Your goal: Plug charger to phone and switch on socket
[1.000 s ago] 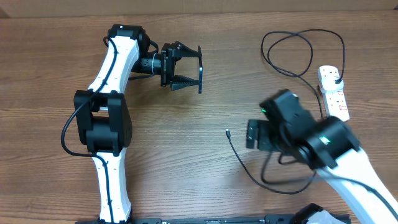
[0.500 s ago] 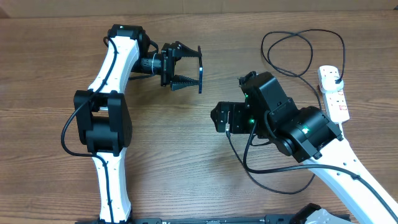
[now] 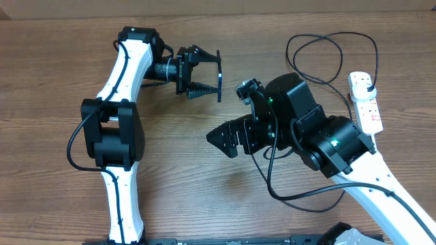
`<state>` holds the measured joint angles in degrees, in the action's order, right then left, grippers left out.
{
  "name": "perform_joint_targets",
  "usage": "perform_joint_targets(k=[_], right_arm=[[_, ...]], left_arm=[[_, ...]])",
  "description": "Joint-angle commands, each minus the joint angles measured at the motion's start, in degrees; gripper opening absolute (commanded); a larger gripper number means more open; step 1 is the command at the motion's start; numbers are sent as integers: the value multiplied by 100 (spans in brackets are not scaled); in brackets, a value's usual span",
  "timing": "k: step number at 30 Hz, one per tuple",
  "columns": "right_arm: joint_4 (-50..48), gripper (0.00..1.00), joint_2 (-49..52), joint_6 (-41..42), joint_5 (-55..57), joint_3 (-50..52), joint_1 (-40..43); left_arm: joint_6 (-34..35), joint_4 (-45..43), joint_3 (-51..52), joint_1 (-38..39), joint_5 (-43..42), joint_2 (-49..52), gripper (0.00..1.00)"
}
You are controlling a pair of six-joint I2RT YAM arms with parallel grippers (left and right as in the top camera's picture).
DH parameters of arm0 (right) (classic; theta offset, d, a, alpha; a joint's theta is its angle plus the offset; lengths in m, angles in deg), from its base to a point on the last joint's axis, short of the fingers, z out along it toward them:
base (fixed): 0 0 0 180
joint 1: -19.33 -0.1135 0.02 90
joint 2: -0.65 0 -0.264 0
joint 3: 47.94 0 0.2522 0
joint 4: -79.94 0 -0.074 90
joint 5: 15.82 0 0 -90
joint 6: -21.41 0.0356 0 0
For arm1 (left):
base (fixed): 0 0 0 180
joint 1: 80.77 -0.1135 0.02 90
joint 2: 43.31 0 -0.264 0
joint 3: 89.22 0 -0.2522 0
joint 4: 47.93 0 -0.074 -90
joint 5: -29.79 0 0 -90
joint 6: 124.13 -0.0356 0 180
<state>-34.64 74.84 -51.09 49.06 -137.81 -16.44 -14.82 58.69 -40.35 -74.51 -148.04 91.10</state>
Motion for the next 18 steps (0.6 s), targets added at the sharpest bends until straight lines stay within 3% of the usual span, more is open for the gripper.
perform_joint_targets(k=[1,18], right_arm=[[-22,100,-131,-81,306,-166,-26],[369,100,-131,656,2232,-164,-28]], left_arm=[[17,13,-140,-4,-278,-13,75],[15,11,-140,-4,-278,-13,75]])
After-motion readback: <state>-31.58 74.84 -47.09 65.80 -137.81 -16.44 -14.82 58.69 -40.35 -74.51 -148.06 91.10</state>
